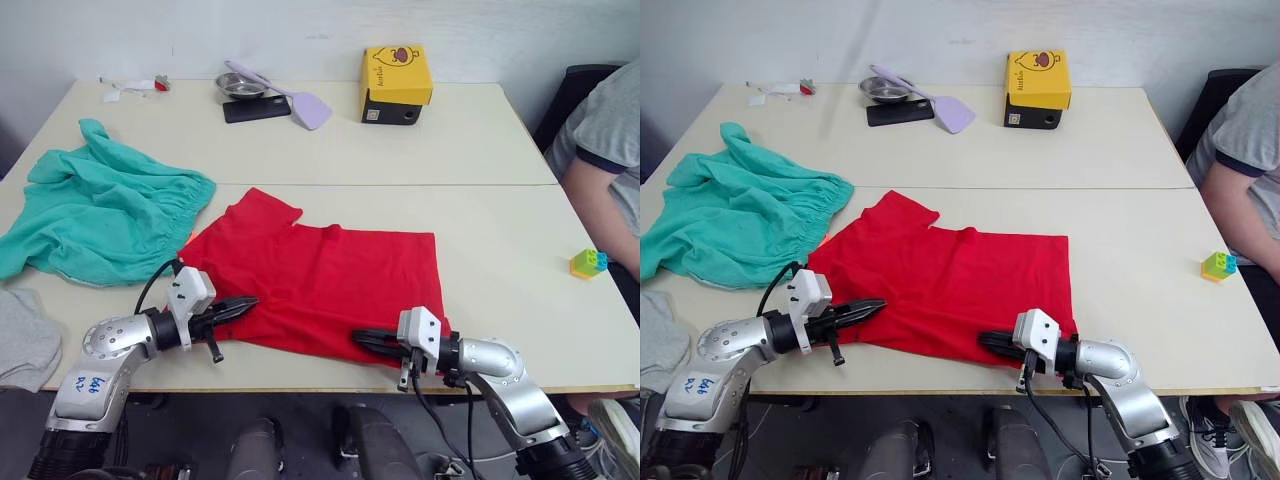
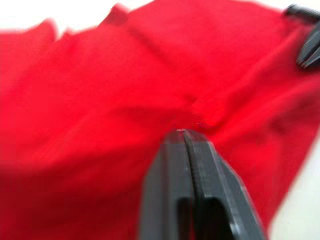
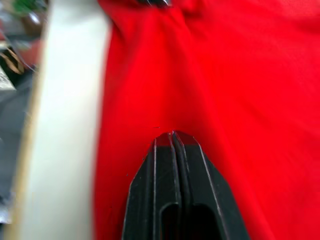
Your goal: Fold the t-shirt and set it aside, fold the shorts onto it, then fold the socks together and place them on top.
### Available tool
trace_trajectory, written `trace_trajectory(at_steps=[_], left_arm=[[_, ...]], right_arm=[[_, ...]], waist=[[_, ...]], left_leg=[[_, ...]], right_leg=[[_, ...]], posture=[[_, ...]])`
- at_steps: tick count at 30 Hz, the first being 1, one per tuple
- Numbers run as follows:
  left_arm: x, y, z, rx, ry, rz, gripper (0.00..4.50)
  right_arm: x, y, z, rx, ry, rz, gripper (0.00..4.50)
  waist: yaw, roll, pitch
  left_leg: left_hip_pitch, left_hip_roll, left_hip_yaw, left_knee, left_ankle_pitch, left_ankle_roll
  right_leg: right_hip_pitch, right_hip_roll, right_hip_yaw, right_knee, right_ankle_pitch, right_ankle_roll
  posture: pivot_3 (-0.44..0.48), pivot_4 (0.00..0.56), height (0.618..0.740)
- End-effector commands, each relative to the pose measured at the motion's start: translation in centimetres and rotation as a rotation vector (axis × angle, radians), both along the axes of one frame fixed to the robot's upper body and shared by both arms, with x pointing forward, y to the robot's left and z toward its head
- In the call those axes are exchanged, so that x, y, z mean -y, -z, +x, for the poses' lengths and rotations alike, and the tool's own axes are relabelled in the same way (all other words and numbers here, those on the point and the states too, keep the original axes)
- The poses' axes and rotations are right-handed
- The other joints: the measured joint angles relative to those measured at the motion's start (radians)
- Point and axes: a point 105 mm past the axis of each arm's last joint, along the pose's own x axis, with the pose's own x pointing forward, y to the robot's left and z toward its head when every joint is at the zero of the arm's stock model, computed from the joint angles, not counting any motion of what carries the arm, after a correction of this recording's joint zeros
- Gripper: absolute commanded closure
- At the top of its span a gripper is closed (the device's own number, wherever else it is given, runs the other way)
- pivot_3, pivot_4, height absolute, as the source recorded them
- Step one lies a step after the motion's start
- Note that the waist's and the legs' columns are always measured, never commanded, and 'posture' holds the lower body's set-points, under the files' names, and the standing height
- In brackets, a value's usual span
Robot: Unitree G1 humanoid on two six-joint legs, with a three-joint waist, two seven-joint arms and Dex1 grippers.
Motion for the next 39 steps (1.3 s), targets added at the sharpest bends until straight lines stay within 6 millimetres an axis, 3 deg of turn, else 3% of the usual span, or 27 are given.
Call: trace_trajectory(at_steps=[1,7,11,13,17,22,23,31,32,35,39], left_arm=[[-2.6,-0.1,-0.2,0.028,-0.089,0.061,4.46],[-5.6,-0.7,-1.2,0.031,-0.190,0.065,4.46],[-5.8,-2.2,-2.1,0.067,-0.170,0.007,4.46],[-5.6,-4.0,-3.2,0.075,-0.129,-0.080,4.46],[-6.1,-3.1,-5.6,0.058,0.023,0.177,3.58],[-7.1,-1.3,-5.9,0.119,0.084,0.351,1.98],[-7.2,-1.2,-5.9,0.117,0.086,0.353,1.96],[-8.9,0.1,-4.6,0.095,-0.012,0.423,1.96],[-9.0,0.2,-4.5,0.087,-0.022,0.427,1.96],[-9.3,0.6,-4.6,0.061,-0.016,0.447,2.61],[-9.7,1.2,-4.9,0.013,-0.013,0.456,3.90]], right_arm=[[3.4,-0.5,0.6,0.029,0.086,-0.024,4.50],[6.9,-1.0,0.3,0.001,0.135,-0.014,4.50],[7.5,-2.1,-0.2,-0.002,0.118,0.042,4.50],[7.6,-3.3,-0.4,-0.025,0.114,0.092,4.50],[6.9,-3.6,-1.8,-0.025,0.006,-0.002,3.58],[5.4,-2.5,-3.0,-0.064,-0.070,-0.043,1.79],[5.2,-2.2,-3.0,-0.065,-0.073,-0.055,1.49],[5.3,-0.3,-2.3,-0.102,-0.035,-0.148,1.49],[5.3,-0.3,-2.1,-0.097,-0.027,-0.148,1.65],[5.5,-0.1,-1.9,-0.103,-0.022,-0.157,2.44],[5.7,0.0,-1.9,-0.107,-0.024,-0.161,3.88]], waist=[[0.001,0.000,0.000],[0.002,0.000,0.000],[0.001,0.000,0.000],[0.000,0.000,0.000],[0.000,0.001,0.000],[0.003,0.002,0.000],[0.003,0.002,0.000],[0.002,0.002,0.000],[0.002,0.002,0.000],[0.001,0.002,0.000],[0.002,0.002,0.000]], left_leg=[[0.000,0.000,0.000,0.000,0.000,0.000],[0.001,0.000,0.000,0.000,0.000,0.001],[0.001,0.000,0.000,0.000,0.000,0.001],[0.000,0.000,0.000,0.000,0.000,0.001],[0.001,0.001,0.000,0.000,0.000,0.000],[0.001,0.000,-0.001,-0.001,-0.002,-0.002],[0.000,0.000,-0.001,-0.001,-0.002,-0.002],[0.000,0.000,0.000,-0.001,-0.002,0.000],[-0.001,0.000,0.000,-0.001,-0.002,0.000],[0.000,0.001,0.000,-0.001,-0.002,0.001],[0.000,0.001,0.000,-0.002,-0.002,0.001]], right_leg=[[0.000,0.000,0.000,0.000,0.000,0.000],[0.001,0.000,0.000,0.000,0.000,0.000],[0.001,0.000,0.000,0.000,0.000,0.000],[0.001,0.000,0.000,0.000,0.000,0.000],[0.000,0.000,0.000,-0.001,0.000,0.000],[0.000,0.000,-0.001,-0.002,-0.001,-0.002],[0.000,0.000,-0.001,-0.002,-0.001,-0.002],[0.000,-0.001,-0.001,-0.003,-0.001,-0.001],[0.000,-0.001,-0.001,-0.003,-0.001,-0.001],[0.000,0.000,-0.001,-0.003,-0.001,-0.001],[0.000,0.000,-0.001,-0.003,-0.001,-0.001]], posture=[[0.000,0.150,0.740],[0.000,0.150,0.740],[0.000,0.150,0.740],[0.000,0.150,0.740],[0.000,0.150,0.740],[0.000,0.150,0.740],[0.000,0.150,0.740],[0.000,0.150,0.740],[0.000,0.150,0.740],[0.000,0.150,0.740],[0.000,0.150,0.740]])
